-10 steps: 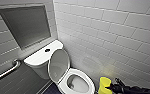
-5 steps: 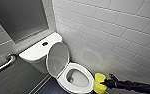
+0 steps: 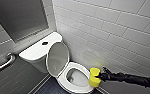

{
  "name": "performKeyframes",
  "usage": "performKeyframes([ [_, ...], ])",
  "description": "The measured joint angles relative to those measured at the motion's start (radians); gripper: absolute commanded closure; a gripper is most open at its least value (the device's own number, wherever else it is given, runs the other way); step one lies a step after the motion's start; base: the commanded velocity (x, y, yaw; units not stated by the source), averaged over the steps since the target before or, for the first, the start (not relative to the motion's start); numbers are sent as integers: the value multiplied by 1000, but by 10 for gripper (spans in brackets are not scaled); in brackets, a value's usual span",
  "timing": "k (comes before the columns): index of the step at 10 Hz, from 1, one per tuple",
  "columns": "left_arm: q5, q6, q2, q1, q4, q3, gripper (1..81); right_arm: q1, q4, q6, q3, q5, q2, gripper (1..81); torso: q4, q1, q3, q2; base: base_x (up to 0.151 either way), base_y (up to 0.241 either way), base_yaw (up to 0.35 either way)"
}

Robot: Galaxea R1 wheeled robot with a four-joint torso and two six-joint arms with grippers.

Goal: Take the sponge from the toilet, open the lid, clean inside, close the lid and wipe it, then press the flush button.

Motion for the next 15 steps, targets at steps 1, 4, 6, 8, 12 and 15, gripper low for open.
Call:
performKeyframes([
  [1,0,0,0,0,-1,-1,10,7,0,0,-26,-5,31,811,0,0,0,0,0,0,0],
  [4,0,0,4,1,-1,-6,10,17,1,0,-61,-13,77,811,0,0,0,0,0,0,0],
  [6,1,-1,18,3,-1,-13,10,21,1,0,-68,-18,65,811,0,7,0,-11,0,0,0],
  [8,1,0,19,6,-1,-17,10,24,1,0,-68,-19,68,811,1,40,0,-68,0,0,0],
  [12,-3,0,19,10,-1,-19,10,23,1,0,-67,-14,63,811,89,52,-1,-99,0,0,0],
  [15,1,0,20,12,-1,-19,10,55,1,0,-67,-6,95,811,150,52,-41,-99,0,0,0],
])
